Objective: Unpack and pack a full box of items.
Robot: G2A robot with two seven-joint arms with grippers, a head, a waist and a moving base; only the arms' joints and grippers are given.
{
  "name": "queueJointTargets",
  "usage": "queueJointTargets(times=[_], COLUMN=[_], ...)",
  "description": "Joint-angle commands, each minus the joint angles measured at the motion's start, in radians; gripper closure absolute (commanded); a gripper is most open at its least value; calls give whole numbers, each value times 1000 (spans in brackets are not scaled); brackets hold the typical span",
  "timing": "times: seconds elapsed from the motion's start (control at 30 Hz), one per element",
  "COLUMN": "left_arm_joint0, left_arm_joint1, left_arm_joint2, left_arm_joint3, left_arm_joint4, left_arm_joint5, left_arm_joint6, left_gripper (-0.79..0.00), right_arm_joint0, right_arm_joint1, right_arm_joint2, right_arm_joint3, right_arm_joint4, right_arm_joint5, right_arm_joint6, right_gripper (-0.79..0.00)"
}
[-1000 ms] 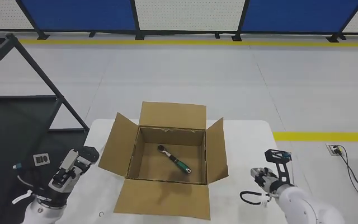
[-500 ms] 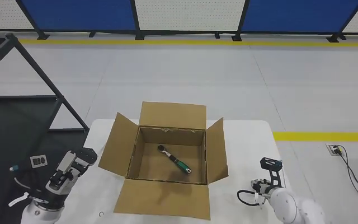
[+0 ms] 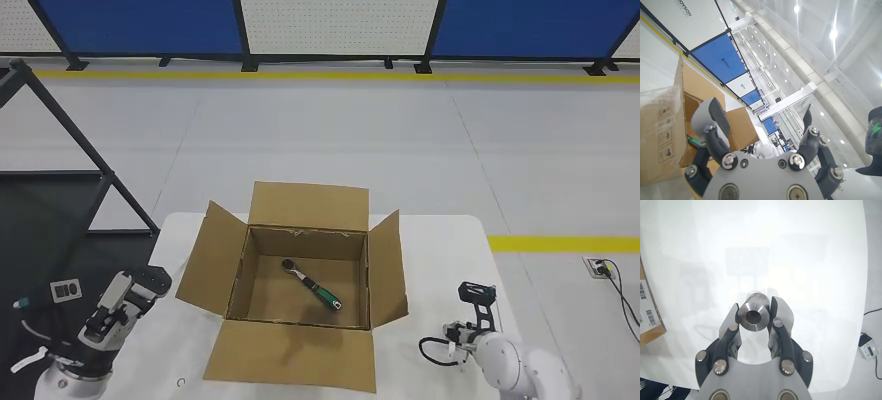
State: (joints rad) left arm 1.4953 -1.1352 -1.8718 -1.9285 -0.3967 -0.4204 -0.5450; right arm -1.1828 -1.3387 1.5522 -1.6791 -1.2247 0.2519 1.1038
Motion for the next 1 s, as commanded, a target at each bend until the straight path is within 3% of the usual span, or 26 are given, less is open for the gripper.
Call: queueJointTargets(times=[0.0, 0.13, 0.23, 0.33, 0.43, 0.5, 0.57, 0.7, 0.83, 0.97], left_arm_joint0=[1, 1, -3, -10, -15, -16, -13, -3, 8, 16], left_arm_joint1=[0, 1, 1, 2, 3, 4, 4, 4, 4, 4], left_arm_joint2=[-1, -1, -4, -12, -23, -32, -43, -67, -87, -106], left_arm_joint3=[0, -2, -4, -1, 6, 9, 11, 12, 16, 21], left_arm_joint4=[1, 0, -2, -4, -7, -13, -22, -45, -54, -62], left_arm_joint5=[0, 0, 2, 1, -1, -5, -6, -5, -1, 0], left_arm_joint6=[0, -2, -2, 2, 8, 13, 20, 29, 42, 46], left_gripper=[-785, -785, -785, -785, -785, -785, -785, -785, -785, -785], right_arm_joint0=[0, -12, -26, -33, -11, 14, 50, 158, 310, 332], right_arm_joint1=[0, 2, 2, 4, 6, 6, 7, 4, -6, -8], right_arm_joint2=[-1, 4, 15, 24, 5, -21, -53, -170, -305, -325], right_arm_joint3=[-13, -90, -226, -368, -490, -549, -588, -584, -470, -451], right_arm_joint4=[8, -4, 55, 80, 99, 111, 110, 120, 106, 106], right_arm_joint5=[4, 17, -3, -39, -78, -110, -141, -205, -226, -223], right_arm_joint6=[-6, -20, -48, -72, -96, -109, -116, -88, -39, -34], right_gripper=[-459, -551, -545, -656, -690, -785, -785, -785, -785, -785])
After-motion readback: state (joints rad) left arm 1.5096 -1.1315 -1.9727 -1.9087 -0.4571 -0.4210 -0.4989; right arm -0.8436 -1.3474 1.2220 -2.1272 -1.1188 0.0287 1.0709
